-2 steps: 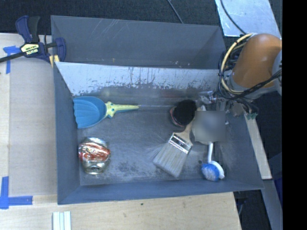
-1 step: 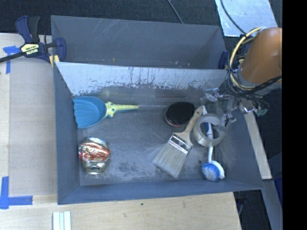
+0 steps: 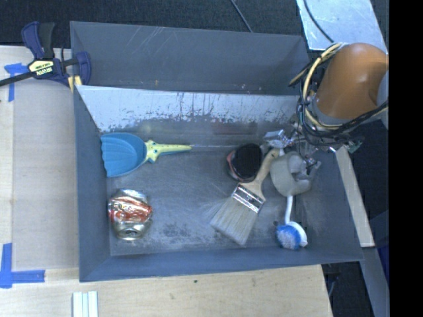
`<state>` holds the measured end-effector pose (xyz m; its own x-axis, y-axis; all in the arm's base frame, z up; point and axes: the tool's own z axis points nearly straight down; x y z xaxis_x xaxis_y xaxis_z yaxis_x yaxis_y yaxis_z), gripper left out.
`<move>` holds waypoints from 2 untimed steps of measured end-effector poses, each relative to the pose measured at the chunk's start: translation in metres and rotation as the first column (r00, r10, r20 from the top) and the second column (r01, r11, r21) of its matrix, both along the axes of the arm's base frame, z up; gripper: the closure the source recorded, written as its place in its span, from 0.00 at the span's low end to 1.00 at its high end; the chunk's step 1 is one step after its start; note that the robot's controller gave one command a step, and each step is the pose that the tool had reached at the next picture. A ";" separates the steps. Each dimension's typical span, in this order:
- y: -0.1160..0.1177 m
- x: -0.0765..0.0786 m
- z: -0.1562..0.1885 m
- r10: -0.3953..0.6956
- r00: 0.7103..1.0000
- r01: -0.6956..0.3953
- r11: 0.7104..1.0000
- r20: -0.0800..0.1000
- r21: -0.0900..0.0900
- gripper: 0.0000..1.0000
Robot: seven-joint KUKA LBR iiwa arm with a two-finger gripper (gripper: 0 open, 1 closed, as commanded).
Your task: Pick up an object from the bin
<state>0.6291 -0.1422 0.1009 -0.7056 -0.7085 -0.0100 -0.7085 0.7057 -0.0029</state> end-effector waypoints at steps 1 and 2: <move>0.028 -0.002 -0.030 -0.252 0.968 0.252 0.968 0.006 0.002 0.00; 0.045 -0.007 -0.030 0.045 0.999 -0.045 0.999 0.002 -0.001 1.00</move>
Offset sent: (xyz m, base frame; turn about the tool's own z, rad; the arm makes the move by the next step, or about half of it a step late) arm -0.0075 0.0454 -0.0309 -0.0472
